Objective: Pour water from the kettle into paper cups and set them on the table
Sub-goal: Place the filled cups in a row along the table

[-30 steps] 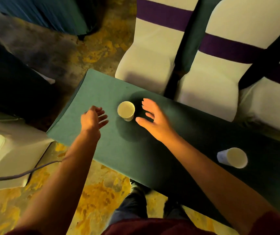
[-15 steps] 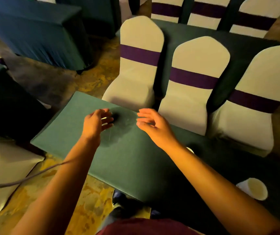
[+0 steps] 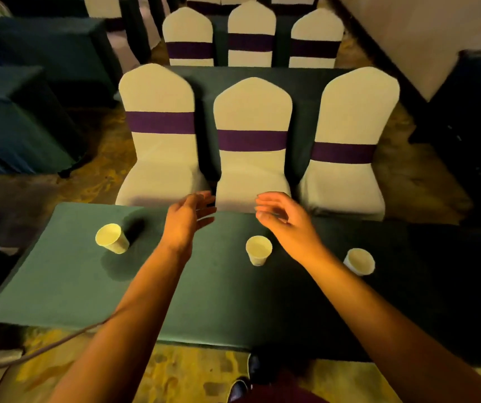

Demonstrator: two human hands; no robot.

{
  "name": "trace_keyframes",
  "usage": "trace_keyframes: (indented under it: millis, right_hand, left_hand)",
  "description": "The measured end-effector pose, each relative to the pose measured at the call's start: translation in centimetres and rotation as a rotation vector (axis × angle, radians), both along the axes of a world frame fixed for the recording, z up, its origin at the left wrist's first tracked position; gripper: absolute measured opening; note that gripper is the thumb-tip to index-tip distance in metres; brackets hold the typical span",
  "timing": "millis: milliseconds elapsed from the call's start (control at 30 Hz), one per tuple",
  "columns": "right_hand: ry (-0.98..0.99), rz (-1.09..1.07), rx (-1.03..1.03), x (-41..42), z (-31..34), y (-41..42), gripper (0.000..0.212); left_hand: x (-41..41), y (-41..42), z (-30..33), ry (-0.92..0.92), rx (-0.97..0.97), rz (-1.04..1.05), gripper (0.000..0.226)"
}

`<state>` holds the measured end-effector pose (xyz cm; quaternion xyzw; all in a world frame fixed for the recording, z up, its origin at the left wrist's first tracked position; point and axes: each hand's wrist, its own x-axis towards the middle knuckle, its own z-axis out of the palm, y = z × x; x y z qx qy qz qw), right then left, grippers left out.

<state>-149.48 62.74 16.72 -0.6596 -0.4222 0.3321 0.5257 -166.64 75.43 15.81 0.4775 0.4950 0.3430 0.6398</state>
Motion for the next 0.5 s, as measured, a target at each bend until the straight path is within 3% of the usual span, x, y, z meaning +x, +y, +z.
trace_keyframes:
  millis: [300,500]
  right_hand:
    - [-0.042,-0.181,-0.016,1.9,0.2,-8.3,0.035]
    - [-0.160,-0.447,-0.026,7.0,0.9,-17.3,0.042]
  left_hand:
    - [4.5,-5.6,1.7,0.022,0.166,-0.247,0.027]
    - [11.9,-11.8,2.8,0.013,0.296,-0.450,0.037]
